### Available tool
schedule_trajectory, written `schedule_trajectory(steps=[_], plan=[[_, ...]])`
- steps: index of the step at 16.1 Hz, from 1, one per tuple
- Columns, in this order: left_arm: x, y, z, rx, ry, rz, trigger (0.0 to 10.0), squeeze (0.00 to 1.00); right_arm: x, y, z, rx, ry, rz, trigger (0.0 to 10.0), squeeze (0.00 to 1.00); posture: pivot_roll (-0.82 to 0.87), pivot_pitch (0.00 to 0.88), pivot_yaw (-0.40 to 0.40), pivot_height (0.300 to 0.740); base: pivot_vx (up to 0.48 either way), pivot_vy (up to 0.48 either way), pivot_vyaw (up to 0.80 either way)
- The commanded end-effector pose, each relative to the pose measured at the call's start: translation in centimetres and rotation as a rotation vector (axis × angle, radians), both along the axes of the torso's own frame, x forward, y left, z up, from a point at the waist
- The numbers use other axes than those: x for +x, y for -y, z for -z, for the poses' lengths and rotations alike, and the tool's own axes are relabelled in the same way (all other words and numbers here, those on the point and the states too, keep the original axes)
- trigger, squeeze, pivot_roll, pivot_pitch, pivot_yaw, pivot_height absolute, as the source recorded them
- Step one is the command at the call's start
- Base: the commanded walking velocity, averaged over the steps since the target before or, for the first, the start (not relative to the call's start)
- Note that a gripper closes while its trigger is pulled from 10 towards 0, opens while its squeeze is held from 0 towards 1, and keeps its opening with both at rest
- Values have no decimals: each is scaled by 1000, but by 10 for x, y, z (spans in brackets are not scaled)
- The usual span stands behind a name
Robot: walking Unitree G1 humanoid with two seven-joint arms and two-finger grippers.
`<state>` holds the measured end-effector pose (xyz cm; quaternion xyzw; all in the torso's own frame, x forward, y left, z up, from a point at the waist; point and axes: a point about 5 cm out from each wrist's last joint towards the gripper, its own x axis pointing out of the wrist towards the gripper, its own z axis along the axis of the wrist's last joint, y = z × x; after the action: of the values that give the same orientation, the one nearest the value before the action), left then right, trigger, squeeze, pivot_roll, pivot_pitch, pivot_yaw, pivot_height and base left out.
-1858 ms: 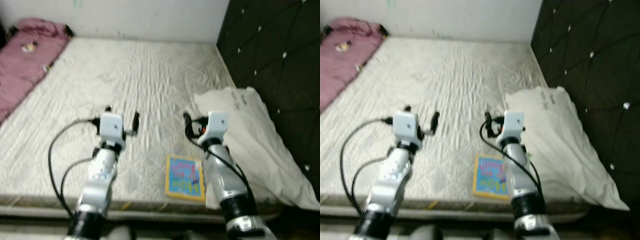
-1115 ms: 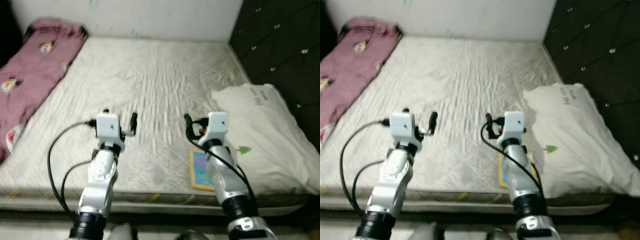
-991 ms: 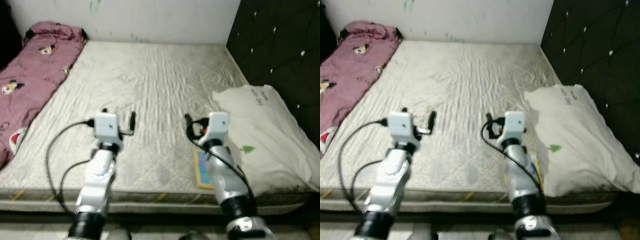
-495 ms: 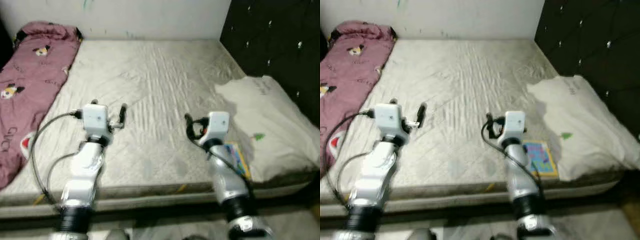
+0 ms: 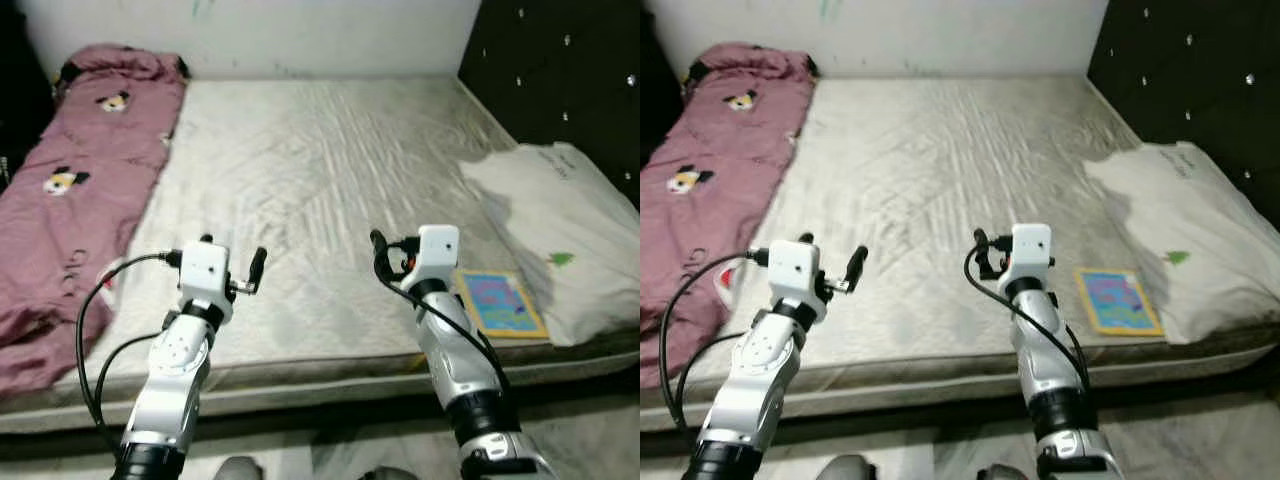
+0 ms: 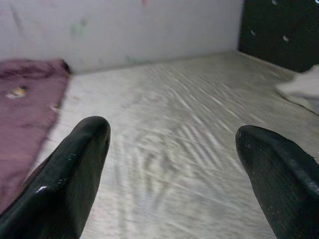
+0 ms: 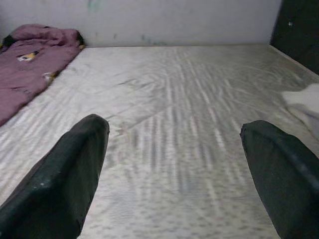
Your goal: Clean up the room
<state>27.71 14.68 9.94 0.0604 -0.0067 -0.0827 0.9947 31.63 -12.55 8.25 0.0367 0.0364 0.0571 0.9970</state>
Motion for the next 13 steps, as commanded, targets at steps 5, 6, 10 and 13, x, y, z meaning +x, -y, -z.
schedule_trajectory(steps=[5,6,10,13], plan=[[-1,-19,-6,-24,27,-176,10000,0,3,-5,-9,2,28,-28,10000,0,76,0,-50,740,0,369,-221],[-1,-18,-8,-26,45,-166,10000,0,3,-6,-9,0,29,-31,10000,0,78,0,-50,740,0,0,0],[-1,-10,-11,-48,62,-107,10000,0,3,-7,-10,-4,28,-32,10000,0,63,0,-41,740,0,0,0],[1,-7,-12,-64,63,-97,10000,0,3,-7,-10,-6,29,-27,10000,0,59,0,-36,740,210,0,0]])
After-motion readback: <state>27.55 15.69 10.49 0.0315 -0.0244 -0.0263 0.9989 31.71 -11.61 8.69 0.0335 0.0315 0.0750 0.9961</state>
